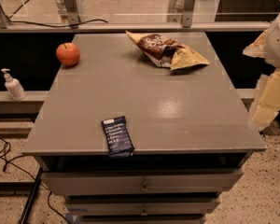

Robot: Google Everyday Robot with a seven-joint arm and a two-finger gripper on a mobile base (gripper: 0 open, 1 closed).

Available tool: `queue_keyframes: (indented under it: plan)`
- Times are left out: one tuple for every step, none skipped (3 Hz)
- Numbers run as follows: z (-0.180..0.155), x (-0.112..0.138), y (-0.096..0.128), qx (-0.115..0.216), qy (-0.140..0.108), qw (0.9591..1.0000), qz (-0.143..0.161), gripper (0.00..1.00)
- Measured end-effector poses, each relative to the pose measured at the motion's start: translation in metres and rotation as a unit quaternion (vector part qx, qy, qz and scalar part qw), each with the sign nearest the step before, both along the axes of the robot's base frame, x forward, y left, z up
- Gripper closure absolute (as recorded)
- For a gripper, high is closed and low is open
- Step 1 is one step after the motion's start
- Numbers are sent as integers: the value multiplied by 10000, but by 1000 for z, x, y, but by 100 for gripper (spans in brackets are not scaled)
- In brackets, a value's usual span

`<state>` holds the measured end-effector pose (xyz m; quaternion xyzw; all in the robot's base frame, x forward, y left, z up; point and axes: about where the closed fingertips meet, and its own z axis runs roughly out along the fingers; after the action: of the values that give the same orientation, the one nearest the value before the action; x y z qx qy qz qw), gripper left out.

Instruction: Move brown chip bag near rxbar blueberry

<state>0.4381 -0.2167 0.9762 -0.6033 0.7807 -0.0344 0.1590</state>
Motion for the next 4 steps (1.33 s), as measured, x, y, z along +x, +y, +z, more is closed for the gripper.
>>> queue_keyframes:
  plan:
    - [0,0,0,1,-2,10000,0,0]
    - [5,15,-3,283,-196,9994,-72,0]
    - [-5,64,3,737,-562,9957,-38,0]
    - [-14,134,10,1113,-1147,9871,-21,0]
